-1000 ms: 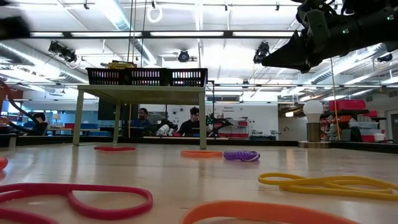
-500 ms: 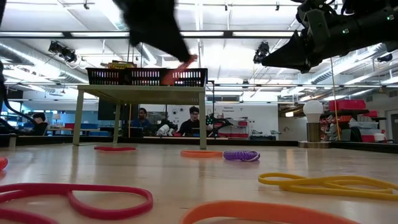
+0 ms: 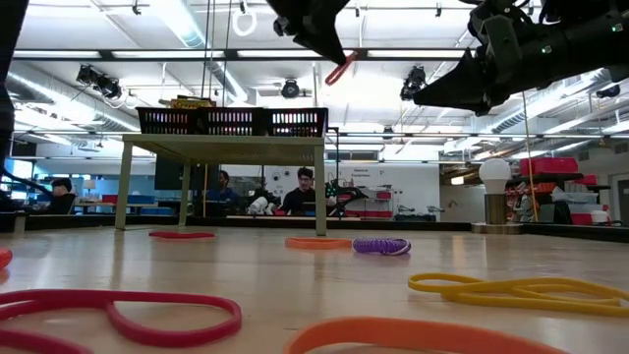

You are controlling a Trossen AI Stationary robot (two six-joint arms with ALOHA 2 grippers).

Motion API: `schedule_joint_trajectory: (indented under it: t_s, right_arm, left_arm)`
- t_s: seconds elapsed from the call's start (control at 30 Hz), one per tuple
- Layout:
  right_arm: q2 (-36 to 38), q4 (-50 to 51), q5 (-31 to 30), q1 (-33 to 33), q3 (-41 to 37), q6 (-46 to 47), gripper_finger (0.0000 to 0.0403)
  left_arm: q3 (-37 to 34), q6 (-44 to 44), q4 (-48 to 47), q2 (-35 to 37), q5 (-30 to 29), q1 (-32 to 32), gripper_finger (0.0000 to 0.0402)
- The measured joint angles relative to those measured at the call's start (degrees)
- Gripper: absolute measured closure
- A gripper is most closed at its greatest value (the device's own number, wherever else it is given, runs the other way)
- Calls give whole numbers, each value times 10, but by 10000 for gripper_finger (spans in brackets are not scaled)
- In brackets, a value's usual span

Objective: Pick & Place Office Desk Supplies
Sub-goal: Put the orange rubber band into the right black bin on the shelf

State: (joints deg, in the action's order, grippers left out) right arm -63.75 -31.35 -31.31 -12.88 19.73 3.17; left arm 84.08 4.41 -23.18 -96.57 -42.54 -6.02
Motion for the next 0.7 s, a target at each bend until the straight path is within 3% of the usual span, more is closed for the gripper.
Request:
schedule_joint_trajectory:
  t_s: [0.3, 0.5, 0.7]
  right_arm:
    - [0, 4, 0, 0, 0, 0, 382]
    - [0, 3, 0, 0, 0, -4, 382]
    - [0, 3, 0, 0, 0, -4, 382]
  left_arm:
    - [18, 32, -67, 18, 24, 121, 395]
    - [18, 7, -96, 17, 105, 201, 392]
    - [18, -12, -136, 17, 115, 254, 353]
